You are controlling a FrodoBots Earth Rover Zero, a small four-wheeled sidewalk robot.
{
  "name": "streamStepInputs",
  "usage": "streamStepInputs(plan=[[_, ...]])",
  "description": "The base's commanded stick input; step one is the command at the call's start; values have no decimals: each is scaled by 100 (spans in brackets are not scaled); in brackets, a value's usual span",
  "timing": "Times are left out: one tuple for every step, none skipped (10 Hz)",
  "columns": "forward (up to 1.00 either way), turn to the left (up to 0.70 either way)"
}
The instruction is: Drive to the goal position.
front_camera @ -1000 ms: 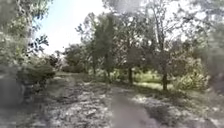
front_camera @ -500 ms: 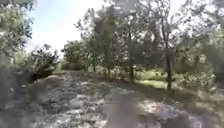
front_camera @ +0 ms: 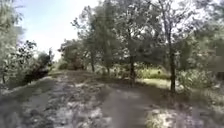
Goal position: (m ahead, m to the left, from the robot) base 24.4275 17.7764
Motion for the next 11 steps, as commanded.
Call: streamStepInputs(plan=[[70,25],[70,35],[70,35],[70,35],[70,35],[70,8],[70,0],[70,0],[70,0],[70,0],[70,0]])
